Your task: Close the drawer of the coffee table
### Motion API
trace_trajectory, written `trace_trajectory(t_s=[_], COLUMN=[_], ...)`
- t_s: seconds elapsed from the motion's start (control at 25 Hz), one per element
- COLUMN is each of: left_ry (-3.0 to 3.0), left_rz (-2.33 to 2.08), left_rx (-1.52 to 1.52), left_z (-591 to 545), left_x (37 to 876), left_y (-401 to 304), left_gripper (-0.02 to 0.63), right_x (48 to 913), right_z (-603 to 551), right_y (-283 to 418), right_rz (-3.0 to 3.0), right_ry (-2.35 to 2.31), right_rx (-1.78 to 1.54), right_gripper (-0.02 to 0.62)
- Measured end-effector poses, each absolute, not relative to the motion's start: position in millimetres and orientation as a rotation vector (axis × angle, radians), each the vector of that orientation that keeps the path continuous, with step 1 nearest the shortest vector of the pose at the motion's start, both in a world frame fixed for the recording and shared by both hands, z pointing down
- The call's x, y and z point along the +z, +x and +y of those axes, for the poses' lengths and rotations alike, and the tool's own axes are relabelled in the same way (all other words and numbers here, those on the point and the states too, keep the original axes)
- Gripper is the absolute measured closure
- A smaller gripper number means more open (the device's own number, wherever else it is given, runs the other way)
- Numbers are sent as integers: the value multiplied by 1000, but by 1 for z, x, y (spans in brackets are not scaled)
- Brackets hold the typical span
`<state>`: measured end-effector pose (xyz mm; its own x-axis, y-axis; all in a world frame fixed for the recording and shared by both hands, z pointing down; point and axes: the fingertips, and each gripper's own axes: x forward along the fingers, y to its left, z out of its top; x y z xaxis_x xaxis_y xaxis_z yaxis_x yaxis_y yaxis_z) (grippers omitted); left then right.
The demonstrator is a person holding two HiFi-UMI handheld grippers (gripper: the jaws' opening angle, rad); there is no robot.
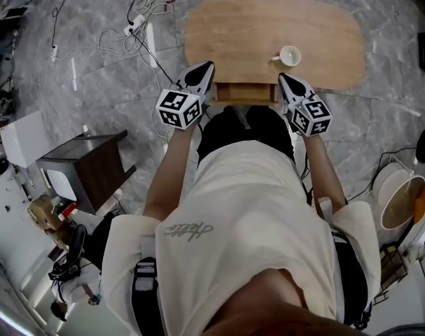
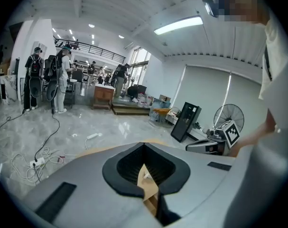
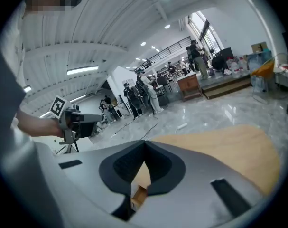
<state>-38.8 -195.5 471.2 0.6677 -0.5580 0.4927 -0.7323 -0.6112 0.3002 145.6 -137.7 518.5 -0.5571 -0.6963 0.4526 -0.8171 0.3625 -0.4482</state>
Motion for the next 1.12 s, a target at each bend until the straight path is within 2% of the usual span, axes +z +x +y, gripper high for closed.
trace_trajectory(t_s=[0.28, 0.52, 0.72, 1.12], left_ry=[2224, 2104, 1985, 1739], left_rz=[-937, -831, -768, -587], left_rx=[614, 789, 803, 950], left_z=[-198, -173, -150, -41], left_x=[580, 715, 811, 977], left_y=[-56, -76, -83, -96], left_gripper=[601, 601, 601, 601], right_x=[603, 750, 835, 959], right_z=[-145, -99, -67, -3], right_y=[119, 96, 105, 103], right_rz=[-2288, -2032, -1888, -1736], right_ry=[1286, 1132, 1080, 940], right_rx=[1134, 1208, 1217, 1387], right_gripper=[600, 600, 600, 600])
